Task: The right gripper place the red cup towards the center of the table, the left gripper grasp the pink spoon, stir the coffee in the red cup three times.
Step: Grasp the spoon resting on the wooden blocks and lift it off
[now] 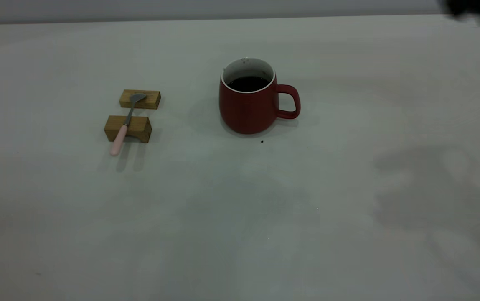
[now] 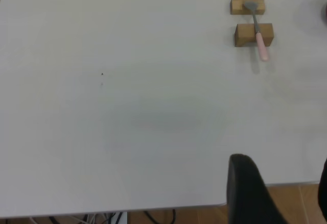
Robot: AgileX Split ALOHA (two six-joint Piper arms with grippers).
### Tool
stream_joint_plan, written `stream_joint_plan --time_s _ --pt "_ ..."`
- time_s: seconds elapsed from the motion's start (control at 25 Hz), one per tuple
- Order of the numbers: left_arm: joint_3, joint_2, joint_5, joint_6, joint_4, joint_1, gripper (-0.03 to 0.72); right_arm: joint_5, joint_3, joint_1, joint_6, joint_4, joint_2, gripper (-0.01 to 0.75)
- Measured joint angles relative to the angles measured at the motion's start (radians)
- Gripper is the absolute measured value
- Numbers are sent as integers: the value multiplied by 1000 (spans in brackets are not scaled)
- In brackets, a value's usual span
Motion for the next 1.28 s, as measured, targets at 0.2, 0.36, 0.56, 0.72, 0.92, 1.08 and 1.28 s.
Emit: stream_joint_plan --time_s 0.2,0.36,0.56,0.72,0.92,1.08,1.28 --pt "0 0 0 0 0 0 411 130 142 0 286 -309 -276 479" --pt "0 0 0 0 0 0 411 194 273 0 377 -441 -491 479" --pt "0 0 0 0 0 0 411 239 366 0 391 -474 -749 479" --pt "0 0 0 0 0 0 411 244 369 0 393 -474 -931 479" --pt "0 0 0 0 0 0 411 258 369 0 393 -474 -1131 479" --pt "0 0 0 0 0 0 411 266 369 0 393 -474 -1279 479" --pt "0 0 0 0 0 0 411 275 369 0 393 -480 -1337 479"
